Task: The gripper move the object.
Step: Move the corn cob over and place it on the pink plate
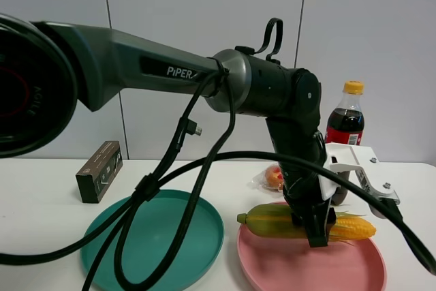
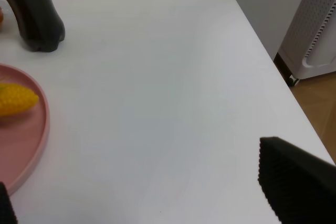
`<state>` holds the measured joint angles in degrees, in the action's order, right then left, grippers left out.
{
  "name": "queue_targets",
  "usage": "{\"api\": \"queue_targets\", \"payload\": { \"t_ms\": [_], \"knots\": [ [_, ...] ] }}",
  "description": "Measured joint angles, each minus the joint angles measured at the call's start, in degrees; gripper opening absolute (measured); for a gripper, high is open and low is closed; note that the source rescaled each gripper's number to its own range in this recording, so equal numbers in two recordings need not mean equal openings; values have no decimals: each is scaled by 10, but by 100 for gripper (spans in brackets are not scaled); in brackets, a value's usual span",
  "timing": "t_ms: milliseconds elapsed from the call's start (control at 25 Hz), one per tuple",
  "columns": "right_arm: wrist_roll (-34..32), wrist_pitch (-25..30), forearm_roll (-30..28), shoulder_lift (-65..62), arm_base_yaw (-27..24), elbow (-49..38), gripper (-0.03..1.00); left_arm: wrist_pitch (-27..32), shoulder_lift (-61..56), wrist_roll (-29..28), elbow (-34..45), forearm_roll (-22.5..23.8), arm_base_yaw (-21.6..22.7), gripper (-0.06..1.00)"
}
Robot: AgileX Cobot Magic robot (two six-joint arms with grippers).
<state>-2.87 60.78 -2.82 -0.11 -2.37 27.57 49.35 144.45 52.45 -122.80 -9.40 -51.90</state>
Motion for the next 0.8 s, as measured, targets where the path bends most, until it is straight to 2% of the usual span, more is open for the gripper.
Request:
{"api": "queue_targets", "payload": {
  "t_ms": [480,520,560,680,760,800],
  "knots": [
    [0,0,0,0,0,0,100,-2,13,0,0,-1,0,0],
    [0,0,0,0,0,0,100,-2,13,0,0,0,0,4],
    [0,0,0,0,0,0,100,-2,14,0,0,2,0,12],
    [0,0,0,0,0,0,100,-2,14,-6,0,14,0,57],
    [0,0,0,0,0,0,100,3,14,-19,-1,29,-1,80],
    [0,0,0,0,0,0,100,9,14,-29,-1,39,-1,88]
  ]
}}
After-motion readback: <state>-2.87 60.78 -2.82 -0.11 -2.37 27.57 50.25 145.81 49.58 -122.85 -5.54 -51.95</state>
